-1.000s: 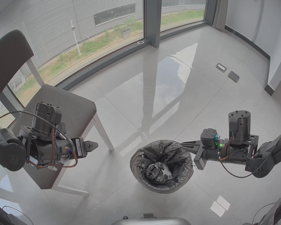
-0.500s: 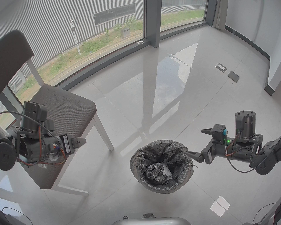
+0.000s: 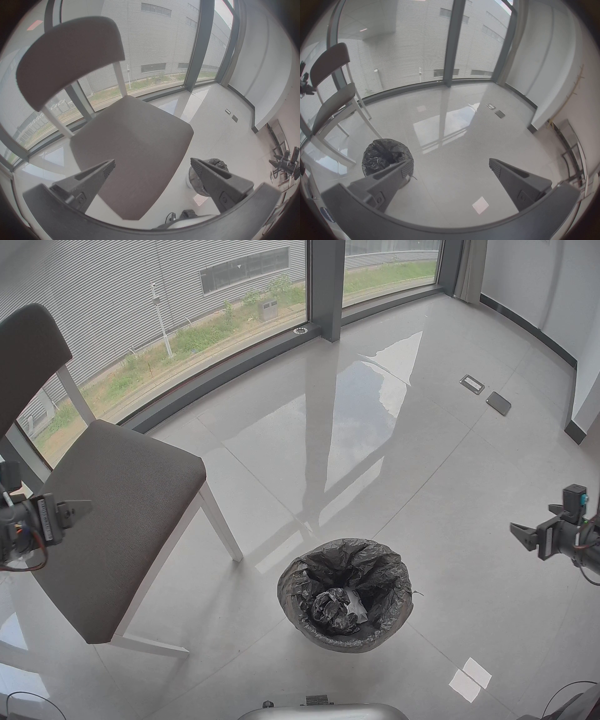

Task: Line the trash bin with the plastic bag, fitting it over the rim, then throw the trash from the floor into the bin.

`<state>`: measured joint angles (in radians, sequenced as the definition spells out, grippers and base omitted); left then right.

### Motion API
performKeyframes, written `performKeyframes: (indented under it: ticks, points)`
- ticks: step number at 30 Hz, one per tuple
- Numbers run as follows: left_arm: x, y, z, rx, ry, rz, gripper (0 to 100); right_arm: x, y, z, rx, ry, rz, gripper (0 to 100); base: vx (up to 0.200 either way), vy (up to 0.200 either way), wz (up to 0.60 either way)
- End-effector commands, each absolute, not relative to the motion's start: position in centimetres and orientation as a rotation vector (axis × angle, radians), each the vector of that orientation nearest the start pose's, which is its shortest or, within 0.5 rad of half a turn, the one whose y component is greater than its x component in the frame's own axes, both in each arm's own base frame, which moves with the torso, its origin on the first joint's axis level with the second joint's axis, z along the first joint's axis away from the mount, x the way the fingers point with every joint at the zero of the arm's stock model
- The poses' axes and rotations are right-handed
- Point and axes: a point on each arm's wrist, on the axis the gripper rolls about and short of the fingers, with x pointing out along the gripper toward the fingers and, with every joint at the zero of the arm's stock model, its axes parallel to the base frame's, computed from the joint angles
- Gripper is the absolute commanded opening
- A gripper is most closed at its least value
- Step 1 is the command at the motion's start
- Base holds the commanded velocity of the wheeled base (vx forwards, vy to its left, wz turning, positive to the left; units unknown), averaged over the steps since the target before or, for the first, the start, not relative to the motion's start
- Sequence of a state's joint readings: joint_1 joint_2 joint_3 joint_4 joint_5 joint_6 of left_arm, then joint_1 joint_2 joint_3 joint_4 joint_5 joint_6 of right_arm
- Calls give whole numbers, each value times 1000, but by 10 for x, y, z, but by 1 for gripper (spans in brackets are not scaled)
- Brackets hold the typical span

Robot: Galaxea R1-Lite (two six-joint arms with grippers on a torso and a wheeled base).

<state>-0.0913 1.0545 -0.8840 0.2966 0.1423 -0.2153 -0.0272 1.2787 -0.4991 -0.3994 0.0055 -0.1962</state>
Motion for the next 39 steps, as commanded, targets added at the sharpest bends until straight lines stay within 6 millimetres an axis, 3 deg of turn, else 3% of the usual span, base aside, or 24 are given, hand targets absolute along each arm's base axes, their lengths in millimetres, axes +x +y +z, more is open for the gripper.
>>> performKeyframes:
  ticks: [1,5,11,15,24,28,31,35,39]
  points:
    - [-58,5,268,-198,290,145,100,-8,3,180,-57,226,-111,100,0,0,0]
    - [-90,6,263,-201,299,147,100,-42,7,166,-49,218,-21,100,0,0,0]
    - [-111,6,266,-207,275,155,100,-63,-5,152,-39,221,120,100,0,0,0]
    - [-119,-2,262,-215,262,220,100,-60,-9,141,-21,236,-39,100,0,0,0]
    - [-160,-13,245,-221,298,280,100,-71,-14,151,4,222,-246,100,0,0,0]
    - [-167,-15,239,-222,300,288,100,-73,-15,150,-3,239,-263,100,0,0,0]
    - [-169,-20,235,-227,306,319,100,-84,-2,159,-16,224,-413,100,0,0,0]
    - [-170,-24,228,-232,308,330,100,-82,-2,143,-8,330,-399,100,0,0,0]
    - [-171,-24,225,-230,296,326,100,-64,-7,135,-39,193,-168,100,0,0,0]
